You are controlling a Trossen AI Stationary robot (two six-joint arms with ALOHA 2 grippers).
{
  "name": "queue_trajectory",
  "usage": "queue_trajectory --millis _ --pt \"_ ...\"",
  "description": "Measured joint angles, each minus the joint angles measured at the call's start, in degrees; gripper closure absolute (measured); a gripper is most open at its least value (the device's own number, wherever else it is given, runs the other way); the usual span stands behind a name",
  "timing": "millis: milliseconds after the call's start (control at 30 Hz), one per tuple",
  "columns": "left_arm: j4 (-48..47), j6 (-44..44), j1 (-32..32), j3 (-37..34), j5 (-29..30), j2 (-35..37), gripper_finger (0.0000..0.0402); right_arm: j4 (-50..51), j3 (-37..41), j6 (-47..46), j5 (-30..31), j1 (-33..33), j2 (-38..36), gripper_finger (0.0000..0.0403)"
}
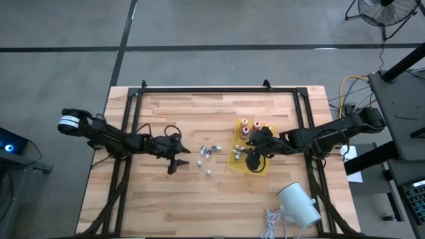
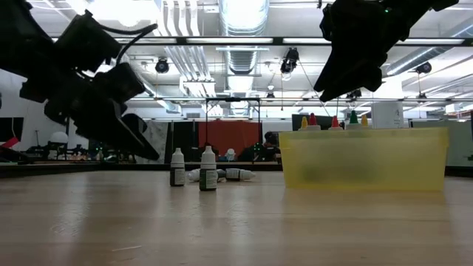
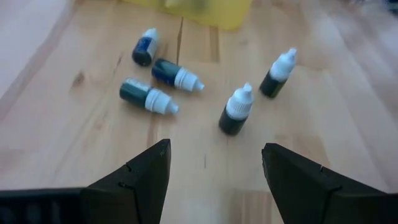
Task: Pick & Place food coloring
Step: Put the small black food coloring bottle into the yellow bin
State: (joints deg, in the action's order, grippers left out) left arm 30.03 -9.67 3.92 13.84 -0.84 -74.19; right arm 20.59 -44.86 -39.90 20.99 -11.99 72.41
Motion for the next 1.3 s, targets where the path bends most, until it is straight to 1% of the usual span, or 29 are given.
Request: queue_trajectory --millis 67,400,567,767,1133,1200,1300 --pt "0.9 0.7 0.0 0.0 0.0 -1.8 0.0177 0.0 0.0 -0.1 0.0 0.0 0.0 0.0232" --pt "12.1 0.2 0.0 0.5 -0.5 -11.7 0.0177 0.1 0.0 -0.2 0.0 0.0 0.0 0.0232" --pt "12.9 0.5 0.8 2.9 -3.1 -16.4 0.0177 0.1 0.0 -0.1 0.0 0.0 0.0 0.0232" --pt "13.6 1.7 2.2 6.1 -2.9 -21.3 0.0177 0.1 0.0 0.0 -0.1 0.0 0.0 0.0232" --pt "12.7 1.6 2.3 8.3 -2.6 -22.7 0.0179 0.1 0.0 0.0 -0.2 0.0 0.0 0.0232" --pt "12.5 1.6 2.3 8.4 -2.6 -22.7 0.0186 0.1 0.0 0.0 -0.2 0.0 0.0 0.0232" --pt "12.3 1.2 2.3 8.4 -2.2 -22.7 0.0208 0.1 0.0 0.0 -0.2 0.0 0.0 0.0232"
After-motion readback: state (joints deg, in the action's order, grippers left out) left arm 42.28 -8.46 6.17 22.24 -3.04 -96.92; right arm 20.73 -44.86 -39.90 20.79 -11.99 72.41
